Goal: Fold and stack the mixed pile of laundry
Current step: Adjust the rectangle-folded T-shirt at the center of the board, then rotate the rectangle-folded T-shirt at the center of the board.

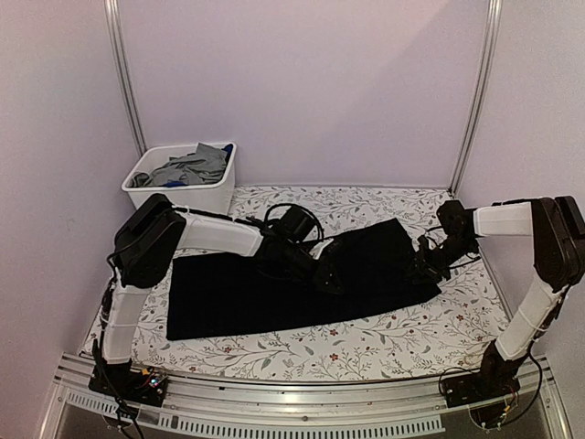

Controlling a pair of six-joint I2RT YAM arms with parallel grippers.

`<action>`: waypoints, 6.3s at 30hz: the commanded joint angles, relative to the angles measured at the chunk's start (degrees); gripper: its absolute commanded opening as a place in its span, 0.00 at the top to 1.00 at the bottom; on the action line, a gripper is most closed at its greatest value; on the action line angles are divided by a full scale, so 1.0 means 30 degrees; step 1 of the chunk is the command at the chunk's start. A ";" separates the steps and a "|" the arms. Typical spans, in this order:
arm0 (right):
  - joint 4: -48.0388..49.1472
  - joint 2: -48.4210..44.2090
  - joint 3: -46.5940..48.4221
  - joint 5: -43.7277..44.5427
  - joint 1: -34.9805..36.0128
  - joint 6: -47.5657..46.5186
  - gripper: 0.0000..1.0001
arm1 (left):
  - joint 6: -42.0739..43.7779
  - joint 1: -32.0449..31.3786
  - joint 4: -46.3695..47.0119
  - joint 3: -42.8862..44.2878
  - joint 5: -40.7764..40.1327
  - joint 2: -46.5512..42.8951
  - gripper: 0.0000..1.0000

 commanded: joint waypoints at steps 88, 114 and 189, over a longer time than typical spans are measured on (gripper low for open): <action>-0.0344 0.4867 0.4569 0.2824 0.1435 -0.0535 0.63 | 0.3092 0.7915 -0.4136 -0.6548 -0.5788 -0.7017 0.50; -0.2006 0.9830 2.0268 0.4134 0.0263 -0.1509 0.57 | 0.7739 0.6180 -0.6327 -0.7939 -1.0324 -0.9698 0.55; -0.3994 1.4402 1.8929 1.2686 0.6238 -0.0839 0.66 | 0.0683 -0.0155 -0.8100 -0.9514 -1.0929 -1.2480 0.54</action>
